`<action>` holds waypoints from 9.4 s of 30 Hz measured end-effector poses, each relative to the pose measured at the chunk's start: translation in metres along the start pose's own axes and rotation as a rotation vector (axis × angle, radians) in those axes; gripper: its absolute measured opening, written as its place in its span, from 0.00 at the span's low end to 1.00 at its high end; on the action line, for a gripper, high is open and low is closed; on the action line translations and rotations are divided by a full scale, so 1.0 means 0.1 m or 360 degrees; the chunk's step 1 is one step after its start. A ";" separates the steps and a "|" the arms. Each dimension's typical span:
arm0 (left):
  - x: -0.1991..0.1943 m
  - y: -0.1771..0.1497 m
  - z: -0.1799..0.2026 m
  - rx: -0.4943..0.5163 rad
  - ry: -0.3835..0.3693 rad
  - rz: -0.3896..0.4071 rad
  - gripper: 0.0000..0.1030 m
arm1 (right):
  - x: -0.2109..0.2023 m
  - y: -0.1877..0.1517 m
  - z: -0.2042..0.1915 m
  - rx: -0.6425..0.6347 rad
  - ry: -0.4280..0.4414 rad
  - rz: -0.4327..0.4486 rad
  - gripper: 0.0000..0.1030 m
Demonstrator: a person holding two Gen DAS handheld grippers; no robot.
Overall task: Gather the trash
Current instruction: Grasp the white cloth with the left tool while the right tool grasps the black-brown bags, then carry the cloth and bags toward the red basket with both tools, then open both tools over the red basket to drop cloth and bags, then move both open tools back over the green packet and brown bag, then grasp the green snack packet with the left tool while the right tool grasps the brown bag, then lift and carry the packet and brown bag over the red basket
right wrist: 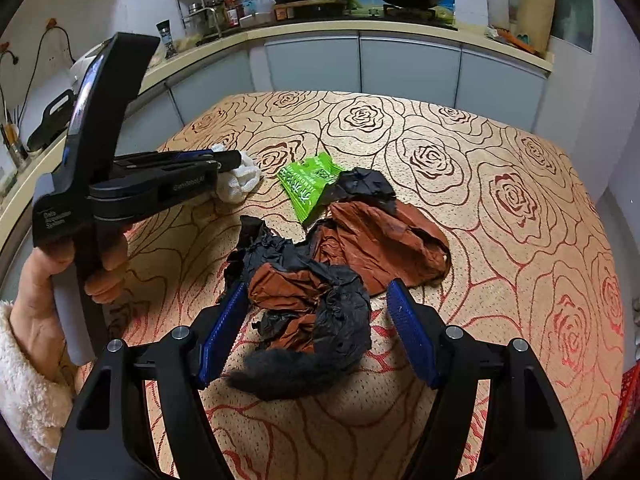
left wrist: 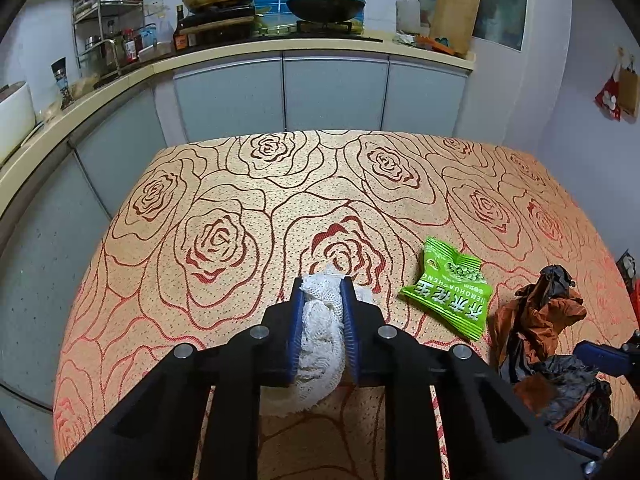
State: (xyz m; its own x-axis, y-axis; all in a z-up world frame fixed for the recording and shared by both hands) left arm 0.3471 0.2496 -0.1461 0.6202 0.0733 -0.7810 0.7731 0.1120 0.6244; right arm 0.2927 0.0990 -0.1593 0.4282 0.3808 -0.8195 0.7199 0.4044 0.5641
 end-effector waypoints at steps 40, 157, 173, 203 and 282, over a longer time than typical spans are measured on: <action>-2.12 0.27 0.54 -0.0008 0.0145 0.0626 0.16 | -2.02 0.23 0.49 0.0126 -0.0123 0.0694 0.46; -1.56 0.03 0.88 0.0006 -0.0049 0.0432 0.74 | -1.70 -0.62 1.44 0.0353 -0.0318 0.0454 0.68; -0.87 -0.04 0.39 -0.0075 -0.0022 0.0254 0.77 | -0.98 -0.14 0.94 0.0174 -0.0220 0.0304 0.68; 0.28 0.03 0.70 0.0170 -0.0097 -0.0082 0.45 | 0.04 0.28 0.61 -0.0195 -0.0016 0.0053 0.67; -2.17 -0.08 1.53 0.0127 0.0020 0.0633 0.39 | -2.36 -0.27 1.21 0.0307 -0.0342 0.0715 0.33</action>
State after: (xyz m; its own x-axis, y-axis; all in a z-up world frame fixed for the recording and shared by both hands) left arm 0.2265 0.0815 0.0201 0.8717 0.1078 -0.4781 0.4814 -0.0049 0.8765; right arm 0.2384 -0.1027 0.0061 0.8052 0.2939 -0.5151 0.5185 0.0728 0.8520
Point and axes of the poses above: each gripper's, at about its wrist camera, not at the fingertips, and x roughly the way its jaws point, z to its right, y to its top, the point moved 10 cm from there along x, roughly the way its jaws point, and after that the axes turned 5 degrees about -z, right-handed, at the moved point
